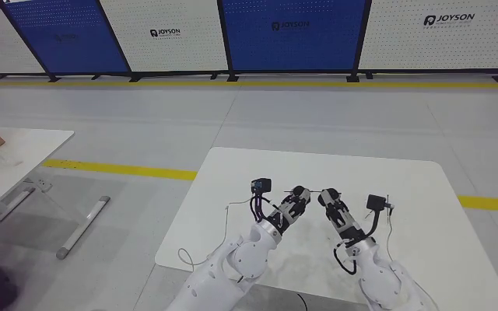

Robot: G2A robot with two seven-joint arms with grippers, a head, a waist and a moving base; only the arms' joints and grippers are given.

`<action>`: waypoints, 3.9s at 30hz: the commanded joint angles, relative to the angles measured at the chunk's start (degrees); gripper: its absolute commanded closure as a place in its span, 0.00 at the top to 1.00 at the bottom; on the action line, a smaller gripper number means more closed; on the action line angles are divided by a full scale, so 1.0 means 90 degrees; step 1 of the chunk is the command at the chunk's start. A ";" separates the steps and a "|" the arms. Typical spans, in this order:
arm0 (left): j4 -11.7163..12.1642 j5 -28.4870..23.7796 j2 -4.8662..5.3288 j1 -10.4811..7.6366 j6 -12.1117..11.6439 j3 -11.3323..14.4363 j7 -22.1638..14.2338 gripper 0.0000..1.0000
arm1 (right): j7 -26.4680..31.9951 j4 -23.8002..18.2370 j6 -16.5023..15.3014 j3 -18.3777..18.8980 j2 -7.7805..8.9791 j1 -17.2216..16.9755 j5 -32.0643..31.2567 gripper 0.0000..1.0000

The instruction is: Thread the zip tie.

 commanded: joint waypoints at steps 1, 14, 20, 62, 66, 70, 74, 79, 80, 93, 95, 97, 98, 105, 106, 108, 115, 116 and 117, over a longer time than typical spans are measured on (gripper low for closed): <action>-0.0002 0.0008 -0.0002 -0.0003 0.0008 0.0003 0.0002 0.05 | -0.0013 0.0004 0.0000 -0.0005 0.0001 0.0000 -0.0023 0.00; 0.0013 0.0069 -0.0016 -0.0058 0.0050 0.0043 -0.0070 0.00 | 0.0123 -0.0046 0.0000 -0.0057 0.0014 0.0042 -0.0076 0.00; -0.0032 0.0032 -0.0008 -0.0058 -0.0011 0.0018 -0.0201 0.00 | 0.0370 -0.0169 0.0000 0.0026 0.0072 0.0018 0.0090 0.00; -0.0036 0.0108 0.0003 -0.0143 0.0093 -0.0019 -0.0328 0.22 | 0.0554 0.0026 0.0000 -0.0010 0.0174 0.0224 0.0362 0.00; -0.0062 0.0081 0.0006 -0.0123 0.0098 -0.0042 -0.0335 0.32 | 0.0505 0.0046 0.0000 -0.0011 0.0166 0.0232 0.0345 0.00; -0.0107 0.0051 0.0012 -0.0087 0.0098 -0.0091 -0.0300 0.30 | 0.0402 0.0156 0.0000 0.0030 0.0150 0.0264 0.0371 0.00; -0.0130 0.0016 0.0017 -0.0053 0.0087 -0.0128 -0.0277 0.19 | 0.0346 0.0240 0.0000 0.0070 0.0131 0.0285 0.0396 0.00; -0.0146 -0.0009 0.0018 -0.0035 0.0078 -0.0146 -0.0271 0.00 | 0.0319 0.0280 0.0000 0.0102 0.0111 0.0283 0.0329 0.00; -0.0148 -0.0009 0.0018 -0.0034 0.0079 -0.0147 -0.0275 0.00 | 0.0320 0.0282 0.0000 0.0106 0.0107 0.0283 0.0319 0.00; -0.0158 -0.0054 0.0016 -0.0044 0.0096 -0.0160 -0.0303 0.12 | 0.0333 0.0290 0.0000 0.0132 0.0059 0.0281 0.0103 0.00; -0.0157 -0.0058 0.0015 -0.0045 0.0096 -0.0160 -0.0304 0.12 | 0.0330 0.0286 0.0000 0.0138 0.0053 0.0278 0.0085 0.00; -0.0147 -0.0061 0.0014 -0.0052 0.0094 -0.0156 -0.0312 0.12 | 0.0324 0.0284 0.0000 0.0140 0.0045 0.0274 0.0063 0.00; -0.0141 -0.0064 0.0013 -0.0055 0.0093 -0.0152 -0.0316 0.12 | 0.0323 0.0283 0.0000 0.0139 0.0041 0.0272 0.0055 0.00; -0.0105 -0.0094 0.0004 -0.0077 0.0098 -0.0134 -0.0315 0.11 | 0.0306 0.0262 0.0000 0.0131 0.0017 0.0242 -0.0024 0.00; -0.0091 -0.0092 0.0002 -0.0084 0.0098 -0.0128 -0.0312 0.09 | 0.0303 0.0261 0.0000 0.0129 0.0014 0.0234 -0.0036 0.00; -0.0076 -0.0106 -0.0002 -0.0093 0.0104 -0.0120 -0.0303 0.05 | 0.0299 0.0262 0.0000 0.0129 0.0009 0.0227 -0.0047 0.00; -0.0047 -0.0156 -0.0007 -0.0097 0.0090 -0.0124 -0.0282 0.00 | 0.0291 0.0258 0.0000 0.0124 -0.0005 0.0207 -0.0076 0.00; -0.0042 -0.0145 -0.0006 -0.0092 0.0075 -0.0123 -0.0287 0.00 | 0.0292 0.0259 0.0000 0.0125 -0.0007 0.0207 -0.0079 0.00; -0.0043 -0.0135 -0.0005 -0.0087 0.0059 -0.0118 -0.0300 0.00 | 0.0300 0.0258 0.0000 0.0123 -0.0007 0.0208 -0.0085 0.00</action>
